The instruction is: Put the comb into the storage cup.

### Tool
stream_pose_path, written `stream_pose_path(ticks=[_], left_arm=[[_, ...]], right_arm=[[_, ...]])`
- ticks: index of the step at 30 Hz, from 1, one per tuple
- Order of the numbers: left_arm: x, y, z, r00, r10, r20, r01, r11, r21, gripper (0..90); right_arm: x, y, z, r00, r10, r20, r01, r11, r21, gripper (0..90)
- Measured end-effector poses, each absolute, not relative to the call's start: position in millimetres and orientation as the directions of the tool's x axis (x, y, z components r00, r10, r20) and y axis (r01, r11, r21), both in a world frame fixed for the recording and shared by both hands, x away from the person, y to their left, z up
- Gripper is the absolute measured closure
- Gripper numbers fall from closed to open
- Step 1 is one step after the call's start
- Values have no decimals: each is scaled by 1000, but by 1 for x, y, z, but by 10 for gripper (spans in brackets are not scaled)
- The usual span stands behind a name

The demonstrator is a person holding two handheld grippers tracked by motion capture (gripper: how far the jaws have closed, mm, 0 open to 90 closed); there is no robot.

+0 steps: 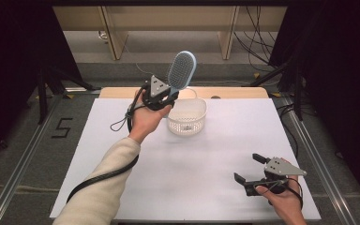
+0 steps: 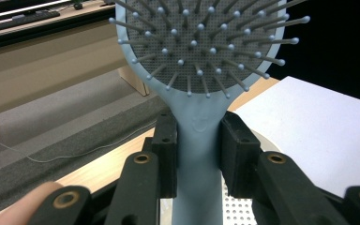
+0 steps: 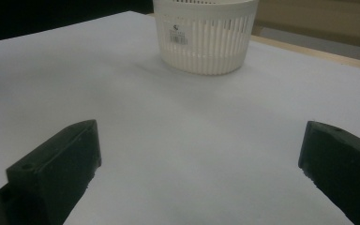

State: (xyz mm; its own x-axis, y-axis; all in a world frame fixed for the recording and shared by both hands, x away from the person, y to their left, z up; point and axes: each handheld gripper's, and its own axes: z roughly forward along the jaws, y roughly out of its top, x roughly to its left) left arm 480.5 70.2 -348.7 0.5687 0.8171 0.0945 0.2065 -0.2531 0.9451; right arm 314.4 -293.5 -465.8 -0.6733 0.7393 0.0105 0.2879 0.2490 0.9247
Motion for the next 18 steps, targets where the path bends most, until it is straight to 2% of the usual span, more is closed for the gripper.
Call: stream_pose_path(ticks=[18], left_arm=[[484, 67, -345, 574, 813, 102, 196, -257, 946, 698]], right_arm=[[314, -294, -466, -673, 740, 10, 286, 247, 926, 2]])
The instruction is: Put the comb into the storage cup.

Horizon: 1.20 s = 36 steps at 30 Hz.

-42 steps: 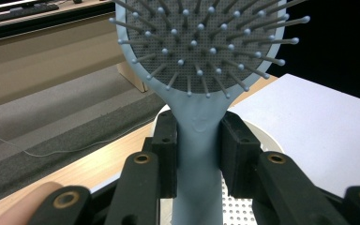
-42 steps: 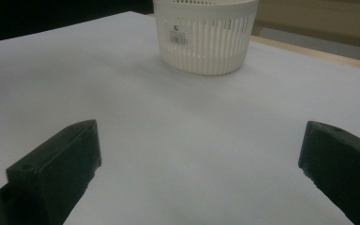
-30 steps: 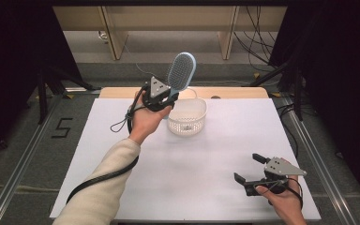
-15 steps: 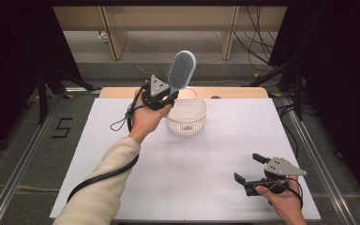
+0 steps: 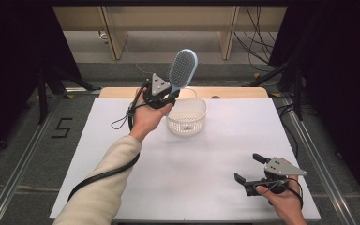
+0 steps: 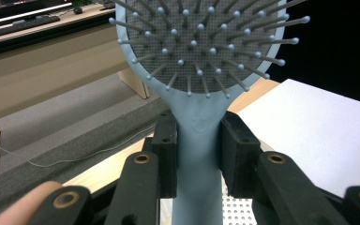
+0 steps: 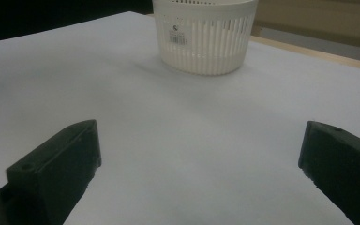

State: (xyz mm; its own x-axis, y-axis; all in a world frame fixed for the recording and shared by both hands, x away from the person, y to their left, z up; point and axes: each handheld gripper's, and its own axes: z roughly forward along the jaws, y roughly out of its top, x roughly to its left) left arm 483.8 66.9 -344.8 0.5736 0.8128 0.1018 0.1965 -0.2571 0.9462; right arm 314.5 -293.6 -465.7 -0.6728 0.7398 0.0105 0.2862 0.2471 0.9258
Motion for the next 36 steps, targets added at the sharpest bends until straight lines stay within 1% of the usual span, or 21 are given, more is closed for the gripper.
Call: stream_pose_path(ticks=[1, 4, 5, 8, 10, 17, 36], left_arm=[[485, 67, -344, 571, 813, 114, 185, -263, 947, 698], [486, 67, -343, 571, 813, 116, 182, -264, 947, 698], [486, 66, -344, 573, 813, 103, 193, -256, 947, 698], [486, 65, -343, 575, 812, 104, 191, -257, 947, 698], [487, 64, -343, 573, 811, 119, 180, -266, 947, 698], [488, 62, -345, 576, 811, 102, 194, -257, 947, 698], [494, 58, -344, 580, 808, 102, 191, -257, 947, 698]], right_arm=[[314, -294, -466, -672, 740, 11, 287, 247, 925, 2], [314, -294, -466, -672, 740, 11, 287, 247, 925, 2], [314, -294, -466, -673, 740, 11, 287, 248, 926, 2], [315, -294, -466, -672, 740, 12, 287, 246, 926, 2], [314, -294, -466, -672, 740, 12, 287, 245, 926, 1], [314, -294, -466, -674, 739, 8, 283, 248, 927, 2], [314, -294, -465, -674, 739, 4, 279, 249, 927, 2]])
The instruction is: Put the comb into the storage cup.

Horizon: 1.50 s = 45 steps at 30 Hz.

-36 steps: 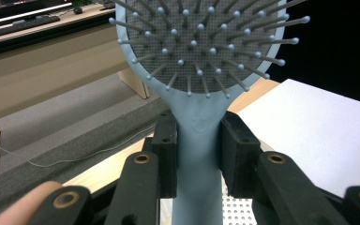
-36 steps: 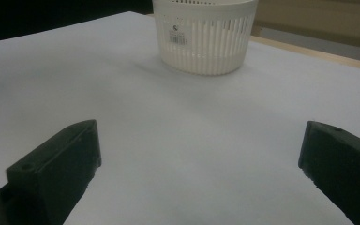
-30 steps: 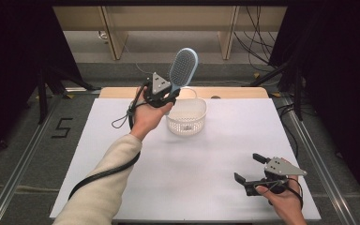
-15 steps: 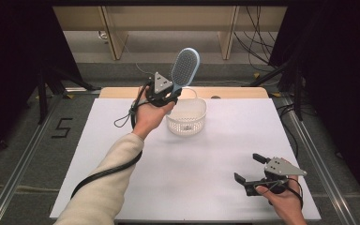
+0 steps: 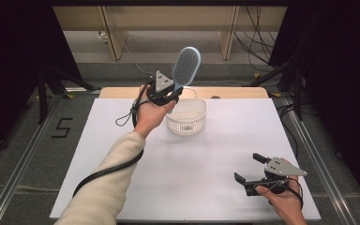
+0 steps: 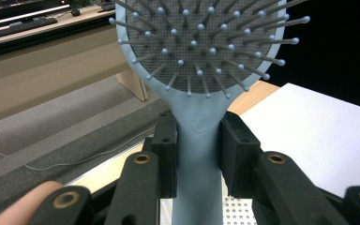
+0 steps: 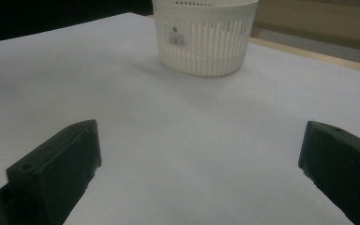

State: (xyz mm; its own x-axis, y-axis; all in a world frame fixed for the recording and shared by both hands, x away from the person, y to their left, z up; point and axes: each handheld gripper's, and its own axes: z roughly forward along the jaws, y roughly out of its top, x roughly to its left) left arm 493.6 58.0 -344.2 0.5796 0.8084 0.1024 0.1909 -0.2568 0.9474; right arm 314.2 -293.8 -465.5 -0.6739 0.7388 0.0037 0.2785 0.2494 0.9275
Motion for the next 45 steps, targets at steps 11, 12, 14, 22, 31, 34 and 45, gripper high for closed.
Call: stream_pose_path(ticks=[11, 12, 14, 22, 31, 34, 45], left_arm=[[494, 56, -346, 582, 804, 119, 186, -274, 944, 698], [494, 55, -347, 583, 804, 119, 186, -275, 943, 698], [495, 54, -347, 583, 804, 118, 186, -273, 944, 698], [497, 52, -348, 585, 803, 110, 192, -269, 944, 698], [499, 52, -349, 590, 800, 108, 195, -271, 943, 698], [499, 52, -349, 589, 801, 108, 195, -270, 943, 698], [502, 49, -350, 595, 796, 114, 189, -276, 942, 698]], right_arm=[[314, -293, -466, -675, 738, 2, 274, 248, 929, 2], [314, -294, -465, -672, 741, 5, 280, 248, 927, 2], [314, -294, -466, -674, 739, 4, 278, 248, 928, 2], [314, -294, -466, -675, 738, 4, 278, 249, 928, 2], [314, -294, -466, -673, 740, 8, 278, 243, 929, 2], [314, -293, -466, -673, 740, 8, 277, 241, 930, 2], [314, -294, -466, -672, 740, 8, 277, 241, 930, 2]])
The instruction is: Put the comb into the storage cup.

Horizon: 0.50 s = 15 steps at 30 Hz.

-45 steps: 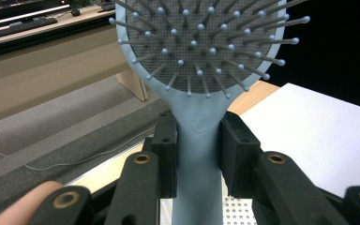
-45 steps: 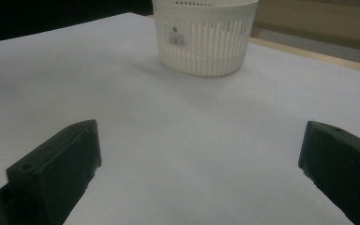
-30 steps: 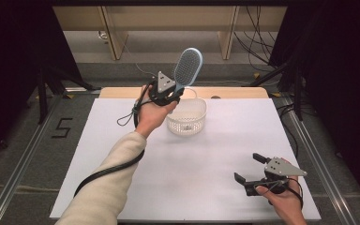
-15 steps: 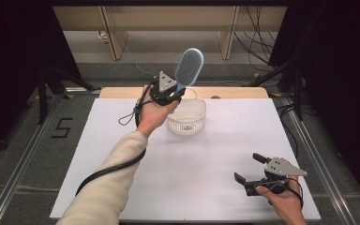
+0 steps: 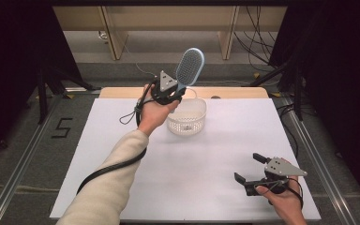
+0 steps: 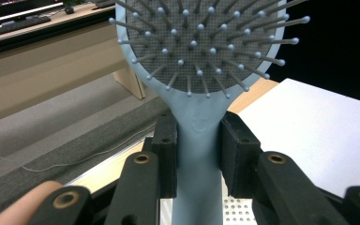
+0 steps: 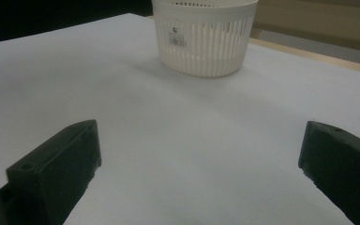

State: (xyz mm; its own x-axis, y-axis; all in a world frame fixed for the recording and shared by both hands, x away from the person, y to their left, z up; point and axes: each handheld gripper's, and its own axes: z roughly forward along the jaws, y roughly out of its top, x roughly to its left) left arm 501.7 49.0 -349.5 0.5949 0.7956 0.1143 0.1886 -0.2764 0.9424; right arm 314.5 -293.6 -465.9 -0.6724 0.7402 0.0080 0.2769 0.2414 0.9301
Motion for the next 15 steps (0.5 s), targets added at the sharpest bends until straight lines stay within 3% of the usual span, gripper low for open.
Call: stream_pose_path(ticks=[15], left_arm=[[506, 47, -353, 593, 797, 110, 202, -280, 938, 698]], right_arm=[[314, -294, -466, -672, 741, 7, 278, 243, 929, 2]])
